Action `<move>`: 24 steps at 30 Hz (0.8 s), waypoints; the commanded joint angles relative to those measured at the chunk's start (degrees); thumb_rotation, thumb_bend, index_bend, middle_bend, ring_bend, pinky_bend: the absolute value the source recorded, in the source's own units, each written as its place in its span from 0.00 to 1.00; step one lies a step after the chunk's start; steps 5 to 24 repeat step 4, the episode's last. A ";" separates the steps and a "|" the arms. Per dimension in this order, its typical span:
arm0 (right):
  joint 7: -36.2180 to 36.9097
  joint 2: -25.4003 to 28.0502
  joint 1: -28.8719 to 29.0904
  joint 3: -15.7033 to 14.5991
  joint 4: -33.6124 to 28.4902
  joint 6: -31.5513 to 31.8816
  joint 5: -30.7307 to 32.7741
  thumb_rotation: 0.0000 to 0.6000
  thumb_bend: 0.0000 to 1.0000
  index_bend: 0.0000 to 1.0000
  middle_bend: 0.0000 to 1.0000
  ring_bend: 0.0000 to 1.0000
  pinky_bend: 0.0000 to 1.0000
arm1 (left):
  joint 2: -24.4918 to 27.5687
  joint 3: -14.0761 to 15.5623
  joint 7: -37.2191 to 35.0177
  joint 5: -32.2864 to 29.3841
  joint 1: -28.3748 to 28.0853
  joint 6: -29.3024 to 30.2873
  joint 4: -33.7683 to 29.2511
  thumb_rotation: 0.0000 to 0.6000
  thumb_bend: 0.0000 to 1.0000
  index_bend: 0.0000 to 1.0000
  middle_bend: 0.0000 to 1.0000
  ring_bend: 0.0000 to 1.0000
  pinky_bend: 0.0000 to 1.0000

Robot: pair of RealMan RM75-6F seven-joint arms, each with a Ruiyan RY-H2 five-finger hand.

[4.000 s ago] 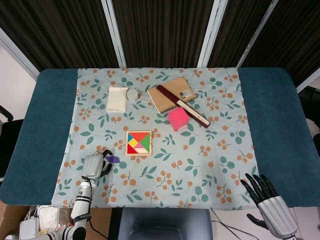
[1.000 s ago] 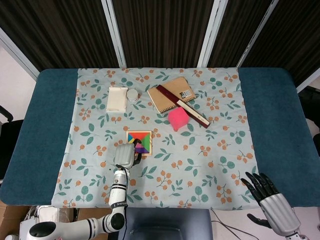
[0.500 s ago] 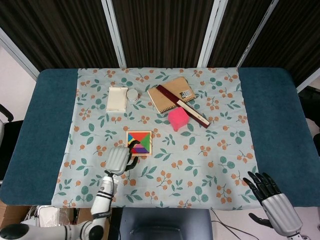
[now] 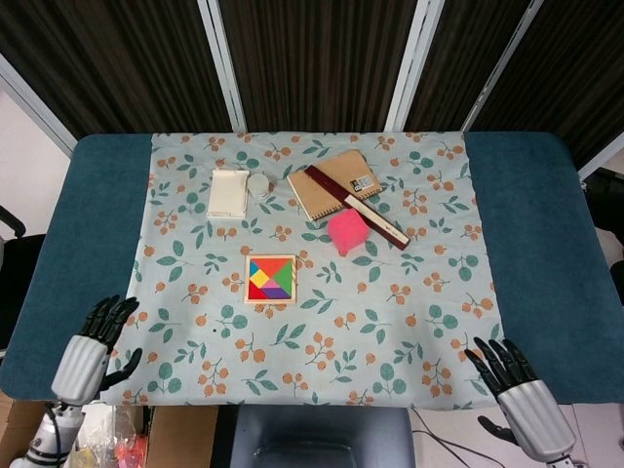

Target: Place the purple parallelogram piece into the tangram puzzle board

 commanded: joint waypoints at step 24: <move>-0.51 -0.18 0.05 0.07 -0.06 -0.57 0.33 1.00 0.12 0.00 0.00 0.00 0.00 | 2.69 1.81 -2.57 5.54 4.57 3.38 1.11 1.00 0.38 0.04 0.06 0.01 0.07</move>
